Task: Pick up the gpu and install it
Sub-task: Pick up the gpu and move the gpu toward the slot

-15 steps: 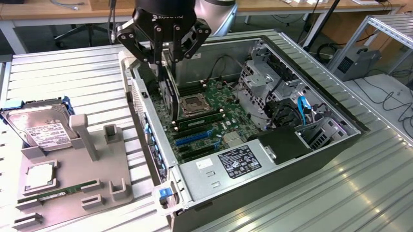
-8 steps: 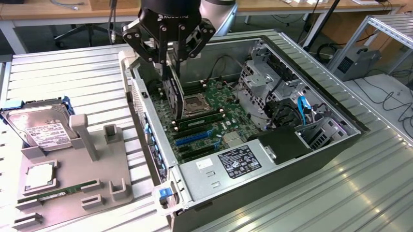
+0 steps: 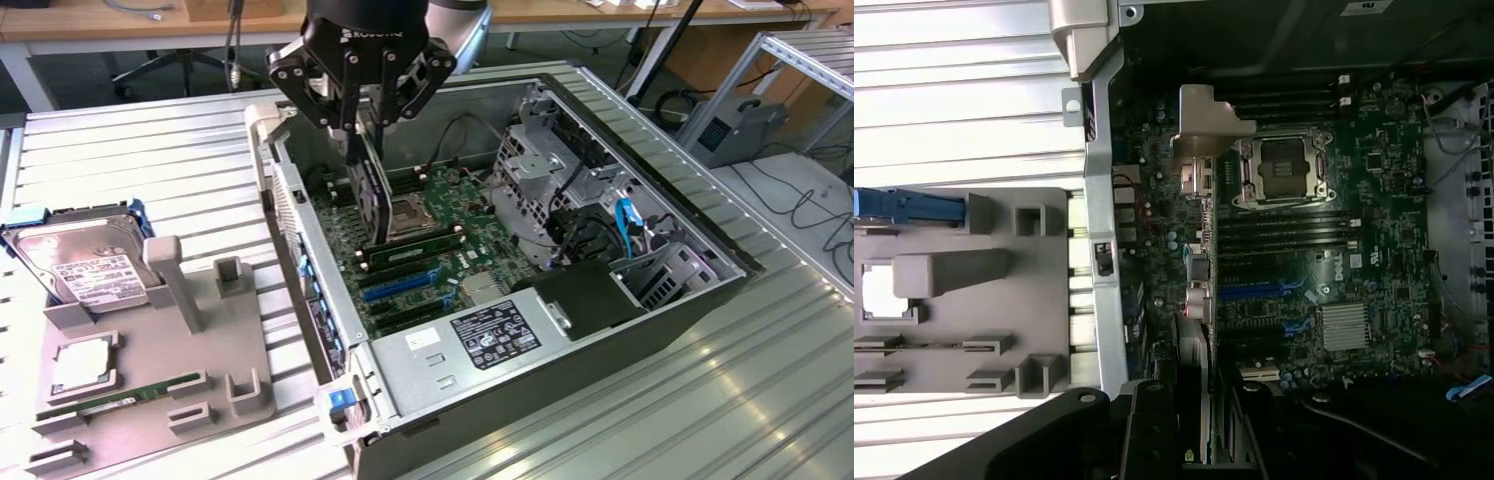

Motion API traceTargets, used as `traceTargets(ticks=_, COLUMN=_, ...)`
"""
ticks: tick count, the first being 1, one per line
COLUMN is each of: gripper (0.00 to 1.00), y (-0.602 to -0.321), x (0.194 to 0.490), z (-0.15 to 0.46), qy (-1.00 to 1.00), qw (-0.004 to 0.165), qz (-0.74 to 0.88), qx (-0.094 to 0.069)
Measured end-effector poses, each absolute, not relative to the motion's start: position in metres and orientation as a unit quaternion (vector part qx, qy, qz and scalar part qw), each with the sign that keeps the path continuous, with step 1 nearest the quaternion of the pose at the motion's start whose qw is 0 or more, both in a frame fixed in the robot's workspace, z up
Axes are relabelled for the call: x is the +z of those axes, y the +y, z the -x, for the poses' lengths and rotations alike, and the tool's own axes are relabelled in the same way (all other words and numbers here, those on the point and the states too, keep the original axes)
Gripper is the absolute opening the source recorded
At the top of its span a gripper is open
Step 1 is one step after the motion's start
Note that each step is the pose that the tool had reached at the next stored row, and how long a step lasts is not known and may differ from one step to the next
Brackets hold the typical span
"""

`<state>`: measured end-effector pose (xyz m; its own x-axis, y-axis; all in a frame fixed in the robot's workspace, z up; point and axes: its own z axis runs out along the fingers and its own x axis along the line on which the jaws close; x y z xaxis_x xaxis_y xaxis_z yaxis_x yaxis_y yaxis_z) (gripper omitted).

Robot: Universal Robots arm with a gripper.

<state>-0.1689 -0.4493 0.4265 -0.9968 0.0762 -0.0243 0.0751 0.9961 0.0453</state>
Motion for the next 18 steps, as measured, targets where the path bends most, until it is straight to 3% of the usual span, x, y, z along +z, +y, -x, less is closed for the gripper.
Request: traceTargets(ticks=18, gripper=0.26, y=-0.449, x=0.426, z=0.153, qy=0.999, qw=0.013, qz=-0.038, qx=0.022)
